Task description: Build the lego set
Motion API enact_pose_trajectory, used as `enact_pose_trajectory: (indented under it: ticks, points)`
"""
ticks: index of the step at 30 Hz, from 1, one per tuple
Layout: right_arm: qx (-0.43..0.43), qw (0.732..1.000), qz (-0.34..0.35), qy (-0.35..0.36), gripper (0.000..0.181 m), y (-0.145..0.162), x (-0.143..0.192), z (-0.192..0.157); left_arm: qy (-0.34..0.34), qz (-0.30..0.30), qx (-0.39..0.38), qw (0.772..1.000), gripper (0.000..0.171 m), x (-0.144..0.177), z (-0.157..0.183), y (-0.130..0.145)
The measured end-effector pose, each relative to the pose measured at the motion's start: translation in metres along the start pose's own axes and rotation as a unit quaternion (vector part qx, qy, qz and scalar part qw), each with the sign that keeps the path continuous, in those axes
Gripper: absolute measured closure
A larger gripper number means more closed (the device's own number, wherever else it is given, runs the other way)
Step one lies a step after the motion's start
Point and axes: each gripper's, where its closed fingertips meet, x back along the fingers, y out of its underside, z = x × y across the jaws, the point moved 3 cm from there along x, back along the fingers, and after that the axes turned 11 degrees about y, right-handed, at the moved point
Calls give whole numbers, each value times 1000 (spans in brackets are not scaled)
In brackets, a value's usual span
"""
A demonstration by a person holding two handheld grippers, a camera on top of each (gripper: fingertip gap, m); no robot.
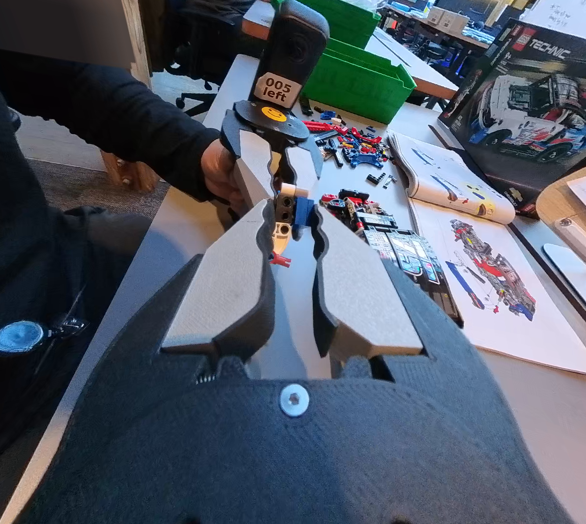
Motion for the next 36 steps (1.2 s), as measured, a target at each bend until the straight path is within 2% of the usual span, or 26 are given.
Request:
enact_pose_trajectory:
  ticks: [7,9,13,17,18,19,25,28,33,36]
  points:
    - [-17,999,-45,-2,161,-2,-3,2,3,1,12,1000,160,0,-1,0]
    - [-2,997,-78,-2,161,4,-3,2,-10,-31,22,999,158,0,-5,7]
    - [-12,994,-110,-14,161,7,-1,3,-40,-58,-1,998,156,-1,-5,7]
    - [-7,992,-122,5,161,4,4,7,-86,-161,-2,983,149,7,-11,23]
    - [-10,992,-123,6,161,4,5,8,-88,-177,0,980,156,8,-9,28]
    - [-11,992,-124,2,161,5,6,7,-82,-183,-1,980,162,7,-5,30]
    - [13,990,-136,-37,161,2,11,-2,-64,-235,-23,970,166,3,5,30]
    - [21,990,-135,-28,161,0,8,-2,-44,-245,-1,969,166,2,3,30]
    - [-39,984,-147,-90,162,2,10,-3,-32,-269,-18,962,167,-1,7,31]
    - [-55,981,-156,-104,162,3,11,-2,-29,-269,-21,963,167,-3,8,31]
